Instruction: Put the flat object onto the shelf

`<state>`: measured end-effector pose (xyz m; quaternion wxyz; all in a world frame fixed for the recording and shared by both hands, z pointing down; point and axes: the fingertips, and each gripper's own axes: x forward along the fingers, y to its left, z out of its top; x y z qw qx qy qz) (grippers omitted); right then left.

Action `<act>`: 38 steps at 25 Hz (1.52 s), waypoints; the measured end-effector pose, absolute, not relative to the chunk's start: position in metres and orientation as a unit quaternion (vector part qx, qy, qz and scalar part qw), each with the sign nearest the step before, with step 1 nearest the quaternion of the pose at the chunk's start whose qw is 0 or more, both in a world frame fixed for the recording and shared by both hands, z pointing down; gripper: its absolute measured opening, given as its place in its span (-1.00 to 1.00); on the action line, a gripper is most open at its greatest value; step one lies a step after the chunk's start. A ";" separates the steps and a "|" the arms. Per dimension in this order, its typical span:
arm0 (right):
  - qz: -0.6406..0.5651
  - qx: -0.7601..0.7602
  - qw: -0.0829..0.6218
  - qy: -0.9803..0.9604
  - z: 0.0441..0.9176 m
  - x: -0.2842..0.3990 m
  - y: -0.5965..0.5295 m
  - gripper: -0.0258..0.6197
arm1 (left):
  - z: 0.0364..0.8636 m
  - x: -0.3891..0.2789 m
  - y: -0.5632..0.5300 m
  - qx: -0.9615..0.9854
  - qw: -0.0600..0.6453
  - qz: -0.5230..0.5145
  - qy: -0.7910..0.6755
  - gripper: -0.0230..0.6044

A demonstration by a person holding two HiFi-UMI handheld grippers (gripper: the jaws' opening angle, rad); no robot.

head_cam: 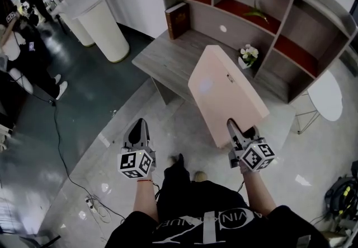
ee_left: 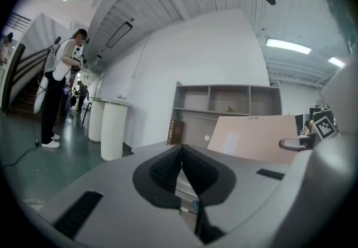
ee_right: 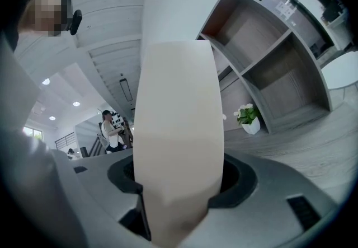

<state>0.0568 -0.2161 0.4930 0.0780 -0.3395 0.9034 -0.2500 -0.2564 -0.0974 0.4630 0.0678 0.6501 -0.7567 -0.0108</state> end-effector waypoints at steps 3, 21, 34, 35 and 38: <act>-0.244 -0.344 0.060 0.904 0.498 0.052 -0.223 -0.01 | 0.466 -0.260 -0.113 0.657 0.071 -0.009 -0.751 -0.91; -0.284 -0.385 0.045 0.877 0.512 -0.003 -0.302 0.00 | 0.464 -0.301 -0.253 0.716 0.082 -0.002 -0.693 -0.91; -0.364 -0.415 0.098 0.828 0.523 -0.052 -0.354 0.01 | 0.475 -0.341 -0.318 0.739 0.091 0.004 -0.668 -0.91; -0.375 -0.418 0.106 0.820 0.525 -0.056 -0.358 0.01 | 0.476 -0.344 -0.323 0.741 0.092 0.004 -0.666 -0.91; -0.412 -0.428 0.134 0.793 0.529 -0.068 -0.369 0.01 | 0.479 -0.354 -0.337 0.747 0.097 0.006 -0.657 -0.91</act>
